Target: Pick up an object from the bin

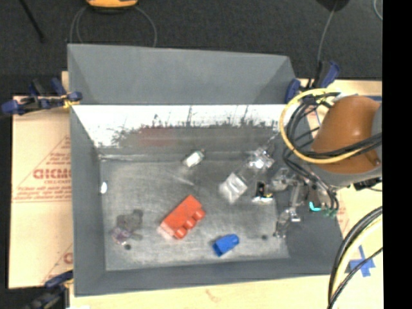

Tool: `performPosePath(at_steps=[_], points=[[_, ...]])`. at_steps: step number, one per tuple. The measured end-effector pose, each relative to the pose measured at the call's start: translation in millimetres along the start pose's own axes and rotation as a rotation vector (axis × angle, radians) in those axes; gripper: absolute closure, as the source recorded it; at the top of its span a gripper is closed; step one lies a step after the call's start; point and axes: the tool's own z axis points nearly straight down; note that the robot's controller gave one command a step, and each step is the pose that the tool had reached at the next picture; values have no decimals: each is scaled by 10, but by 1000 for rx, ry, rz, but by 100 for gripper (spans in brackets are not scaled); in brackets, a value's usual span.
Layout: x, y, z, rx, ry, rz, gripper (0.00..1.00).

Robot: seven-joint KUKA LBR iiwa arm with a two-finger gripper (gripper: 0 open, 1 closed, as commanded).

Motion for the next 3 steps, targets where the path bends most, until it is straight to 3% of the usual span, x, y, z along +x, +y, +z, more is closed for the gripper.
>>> performPosePath(at_steps=[1,2,3], points=[[245,487,722,4,-15,-80,0],[230,1329,691,2,-15,-218,0],[217,1313,667,2,-18,-219,100]])
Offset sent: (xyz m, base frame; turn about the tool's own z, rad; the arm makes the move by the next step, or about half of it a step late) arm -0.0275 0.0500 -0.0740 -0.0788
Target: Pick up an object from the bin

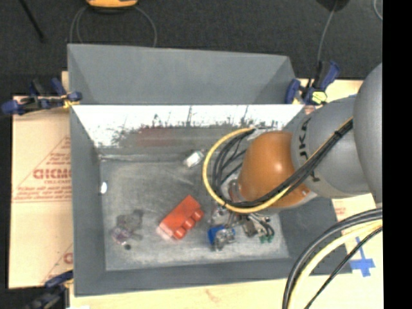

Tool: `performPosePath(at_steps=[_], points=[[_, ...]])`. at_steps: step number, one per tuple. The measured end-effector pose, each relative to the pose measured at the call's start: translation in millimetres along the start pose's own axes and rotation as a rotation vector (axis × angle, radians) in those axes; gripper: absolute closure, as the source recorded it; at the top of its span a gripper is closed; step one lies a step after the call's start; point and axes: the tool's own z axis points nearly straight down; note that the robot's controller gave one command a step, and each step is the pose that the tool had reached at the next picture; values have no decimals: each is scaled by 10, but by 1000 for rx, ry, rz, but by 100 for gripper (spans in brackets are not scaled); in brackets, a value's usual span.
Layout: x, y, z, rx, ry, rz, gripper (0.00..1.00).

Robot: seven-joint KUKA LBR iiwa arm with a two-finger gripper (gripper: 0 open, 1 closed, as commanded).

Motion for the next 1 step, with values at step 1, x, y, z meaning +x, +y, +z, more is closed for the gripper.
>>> performPosePath(at_steps=[1], points=[[-290,-123,-1319,-1,3,-266,100]])
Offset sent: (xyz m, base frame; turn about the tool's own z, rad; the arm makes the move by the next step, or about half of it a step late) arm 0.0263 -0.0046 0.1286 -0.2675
